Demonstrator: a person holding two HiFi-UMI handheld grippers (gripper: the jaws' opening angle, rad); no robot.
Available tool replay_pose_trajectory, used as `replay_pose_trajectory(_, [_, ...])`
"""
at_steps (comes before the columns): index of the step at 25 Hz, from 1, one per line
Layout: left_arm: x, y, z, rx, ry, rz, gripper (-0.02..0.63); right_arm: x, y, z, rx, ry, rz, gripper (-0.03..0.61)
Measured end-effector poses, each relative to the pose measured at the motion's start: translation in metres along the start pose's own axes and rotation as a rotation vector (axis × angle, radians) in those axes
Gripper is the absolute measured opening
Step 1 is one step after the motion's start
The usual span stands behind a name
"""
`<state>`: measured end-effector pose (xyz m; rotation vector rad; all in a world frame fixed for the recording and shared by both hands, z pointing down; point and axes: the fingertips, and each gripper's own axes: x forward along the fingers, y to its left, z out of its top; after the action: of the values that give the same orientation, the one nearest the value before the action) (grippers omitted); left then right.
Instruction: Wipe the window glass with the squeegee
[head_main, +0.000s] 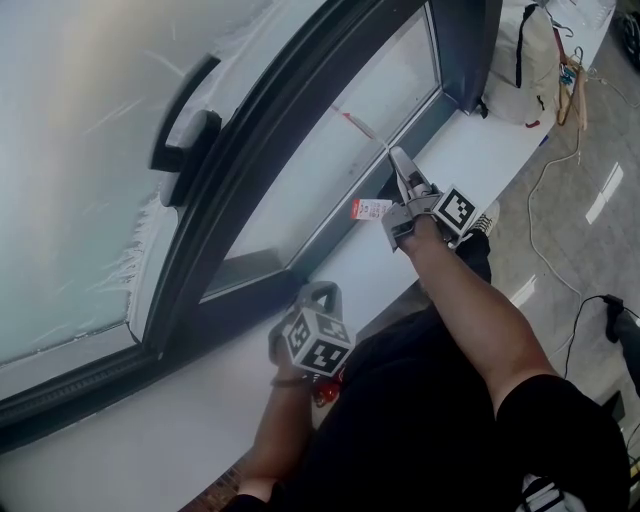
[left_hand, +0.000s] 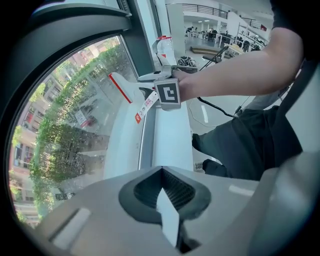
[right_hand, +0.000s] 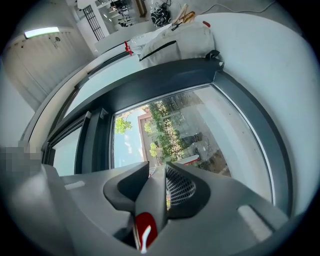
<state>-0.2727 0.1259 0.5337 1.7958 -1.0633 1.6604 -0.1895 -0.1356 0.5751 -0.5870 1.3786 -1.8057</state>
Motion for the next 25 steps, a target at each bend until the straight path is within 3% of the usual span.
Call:
replay_pose_trajectory(9, [0.002, 0.001, -0.008, -0.018, 0.0, -0.003, 0.0, -0.01, -0.012, -0.057, 0.018, 0.111, -0.013, 0.13])
replay_pose_trajectory(25, [0.007, -0.002, -0.008, -0.035, 0.016, -0.006, 0.0, -0.02, -0.03, -0.103, 0.032, 0.224, -0.047, 0.13])
